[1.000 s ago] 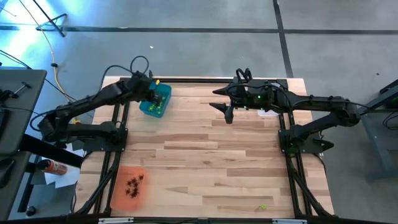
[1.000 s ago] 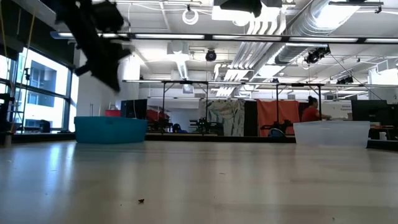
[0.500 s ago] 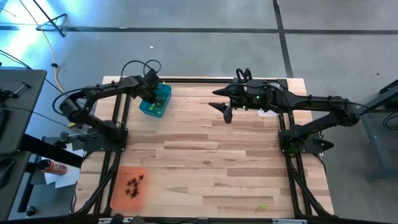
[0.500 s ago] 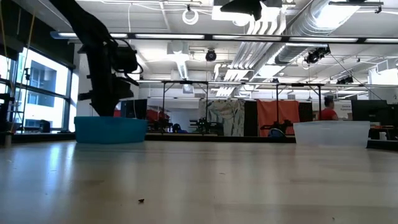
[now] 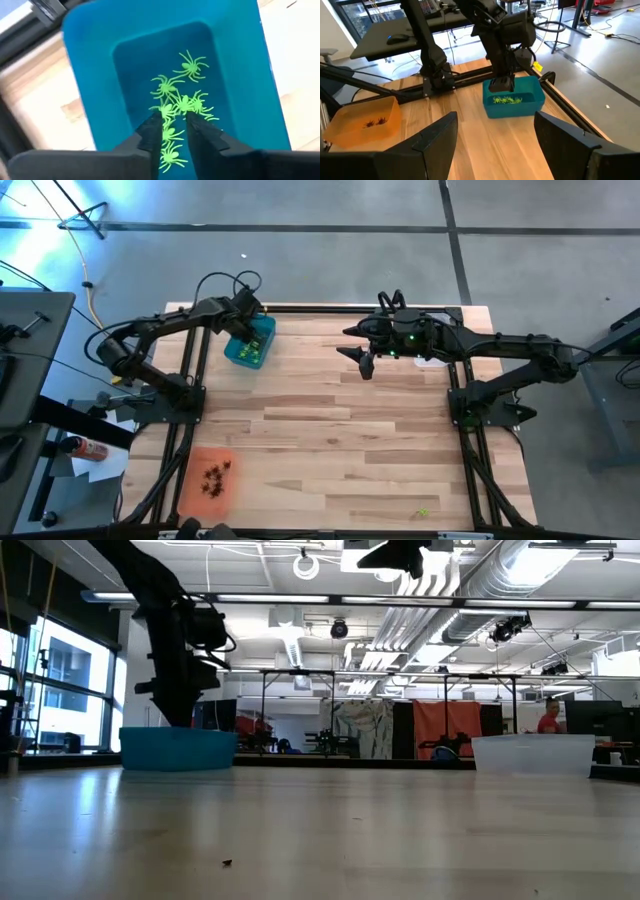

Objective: Sort Halloween decoration
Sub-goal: Put the green spider toy into the blue bin

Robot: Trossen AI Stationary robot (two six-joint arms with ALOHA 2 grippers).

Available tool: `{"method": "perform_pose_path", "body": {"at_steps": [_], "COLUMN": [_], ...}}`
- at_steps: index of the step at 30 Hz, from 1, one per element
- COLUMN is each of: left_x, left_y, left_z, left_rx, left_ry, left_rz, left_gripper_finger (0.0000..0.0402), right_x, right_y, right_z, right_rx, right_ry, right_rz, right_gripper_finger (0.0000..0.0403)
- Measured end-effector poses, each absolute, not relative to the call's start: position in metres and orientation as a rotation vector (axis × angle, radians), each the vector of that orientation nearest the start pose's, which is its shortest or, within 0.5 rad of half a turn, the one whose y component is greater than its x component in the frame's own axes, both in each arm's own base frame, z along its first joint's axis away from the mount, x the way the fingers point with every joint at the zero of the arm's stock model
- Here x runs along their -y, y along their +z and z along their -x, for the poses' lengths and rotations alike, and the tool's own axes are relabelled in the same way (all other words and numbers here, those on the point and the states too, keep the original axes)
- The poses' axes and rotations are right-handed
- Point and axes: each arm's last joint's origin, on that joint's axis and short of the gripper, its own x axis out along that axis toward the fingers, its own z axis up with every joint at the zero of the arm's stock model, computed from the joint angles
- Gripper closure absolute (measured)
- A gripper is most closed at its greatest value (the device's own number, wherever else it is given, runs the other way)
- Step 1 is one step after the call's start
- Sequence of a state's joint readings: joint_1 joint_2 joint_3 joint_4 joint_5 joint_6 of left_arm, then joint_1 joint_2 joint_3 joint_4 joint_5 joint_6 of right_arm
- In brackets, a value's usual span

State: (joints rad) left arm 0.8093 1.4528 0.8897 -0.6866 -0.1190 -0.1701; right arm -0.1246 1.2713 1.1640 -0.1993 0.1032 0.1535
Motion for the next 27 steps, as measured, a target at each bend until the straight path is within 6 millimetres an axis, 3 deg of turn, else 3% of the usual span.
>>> {"method": "perform_pose_path", "body": {"at_steps": [4,7,11,18,23,27], "left_x": [-0.193,-0.194,-0.185,-0.121,-0.075,-0.051], "left_y": [0.207,0.229,0.276,0.356,0.371,0.362], "left_z": [-0.177,-0.179,-0.185,-0.191,-0.192,-0.201], "left_rx": [-1.173,-1.157,-0.888,-0.222,0.097,0.17], "left_ry": [0.904,0.876,0.716,0.295,0.079,-0.024], "left_rz": [0.549,0.545,0.556,0.279,0.189,0.175], "left_gripper_finger": [0.0291,0.0267,0.0249,0.0254,0.0267,0.0275], "right_x": [0.038,0.038,0.038,0.037,0.035,0.034], "right_y": [0.36,0.36,0.361,0.361,0.365,0.37], "right_z": [-0.282,-0.282,-0.281,-0.281,-0.282,-0.284], "right_rx": [-0.29,-0.291,-0.292,-0.29,-0.253,-0.203], "right_ry": [-0.248,-0.247,-0.241,-0.209,-0.142,-0.087], "right_rz": [-0.152,-0.147,-0.105,-0.114,-0.122,-0.125], "right_gripper_finger": [0.0144,0.0144,0.0144,0.0144,0.0144,0.0144]}}
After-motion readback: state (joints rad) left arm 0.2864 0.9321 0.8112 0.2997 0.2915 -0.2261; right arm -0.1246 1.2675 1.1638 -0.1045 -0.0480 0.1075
